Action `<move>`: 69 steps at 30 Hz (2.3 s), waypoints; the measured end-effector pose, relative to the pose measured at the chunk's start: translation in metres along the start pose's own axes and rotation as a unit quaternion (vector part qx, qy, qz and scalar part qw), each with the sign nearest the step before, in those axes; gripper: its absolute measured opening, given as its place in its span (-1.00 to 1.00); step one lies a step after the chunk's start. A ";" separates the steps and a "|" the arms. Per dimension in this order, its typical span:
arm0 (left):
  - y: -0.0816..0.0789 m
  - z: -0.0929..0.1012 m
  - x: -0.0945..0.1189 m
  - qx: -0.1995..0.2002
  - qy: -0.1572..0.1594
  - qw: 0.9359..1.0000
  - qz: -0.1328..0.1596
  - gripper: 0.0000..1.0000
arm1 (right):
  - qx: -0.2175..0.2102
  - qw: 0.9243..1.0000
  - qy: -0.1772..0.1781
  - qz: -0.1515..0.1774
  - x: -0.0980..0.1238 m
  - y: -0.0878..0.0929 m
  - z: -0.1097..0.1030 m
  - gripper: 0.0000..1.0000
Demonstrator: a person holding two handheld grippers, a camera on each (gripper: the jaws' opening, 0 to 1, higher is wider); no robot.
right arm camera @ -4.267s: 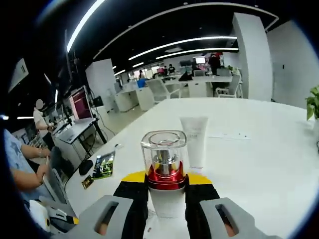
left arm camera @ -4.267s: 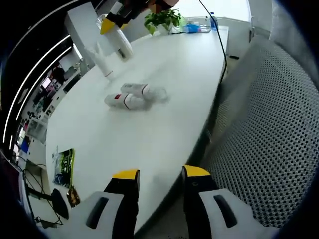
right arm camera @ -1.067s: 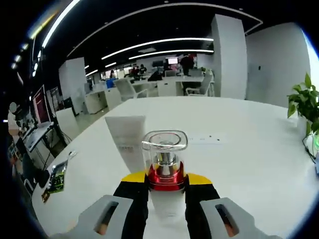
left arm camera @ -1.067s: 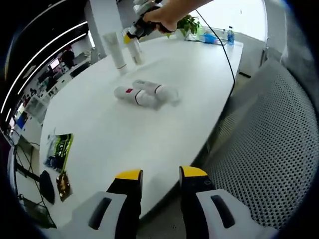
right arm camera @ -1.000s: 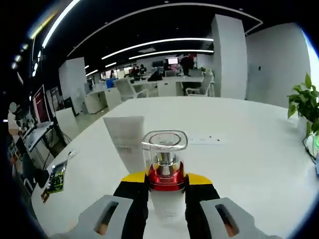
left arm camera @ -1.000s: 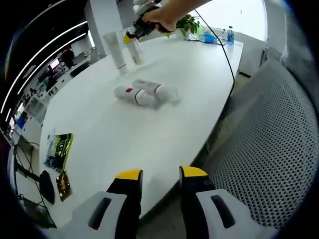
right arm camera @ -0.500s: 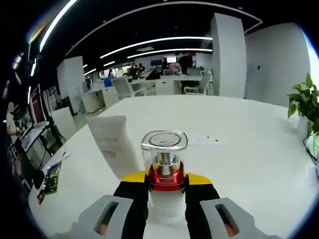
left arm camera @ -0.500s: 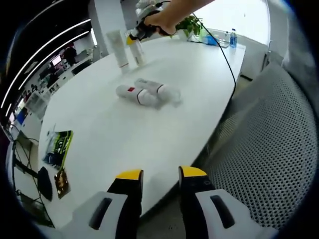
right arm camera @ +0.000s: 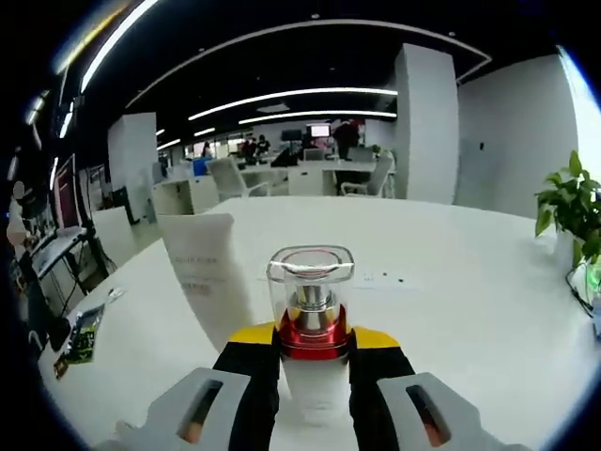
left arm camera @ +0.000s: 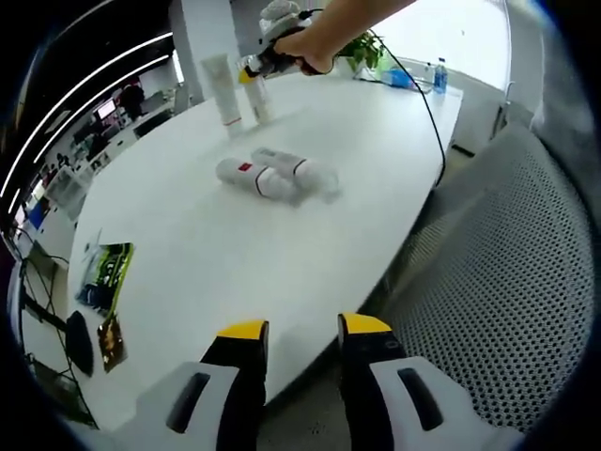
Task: Arrange the skincare products in the storage area until every visible bottle or jar stands upright without overlapping.
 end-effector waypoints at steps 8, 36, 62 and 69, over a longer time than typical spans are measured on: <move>0.000 0.001 0.000 0.001 0.002 1.000 0.001 -0.52 | 0.000 1.000 -0.010 0.004 0.003 0.003 0.001 -0.57; 0.001 0.001 0.001 -0.014 0.001 1.000 -0.005 -0.63 | 0.123 0.962 -0.219 -0.107 0.006 0.008 0.007 -0.51; 0.004 0.001 0.000 -0.022 0.003 1.000 -0.018 -0.70 | 0.070 0.972 -0.183 -0.129 -0.009 0.003 -0.005 -0.53; 0.005 0.001 0.000 -0.023 0.002 1.000 -0.019 -0.71 | 0.073 0.972 -0.180 -0.134 -0.013 0.002 -0.006 -0.53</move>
Point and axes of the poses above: the point that each gripper's makers call its tool centre point, and the gripper's own axes: x roughly backward along the fingers, z roughly to its right, y roughly out of its underside, the point moved 4 cm from there along x, roughly backward along the fingers, and after that the axes turned 6 degrees about x, right-handed, at the moved point
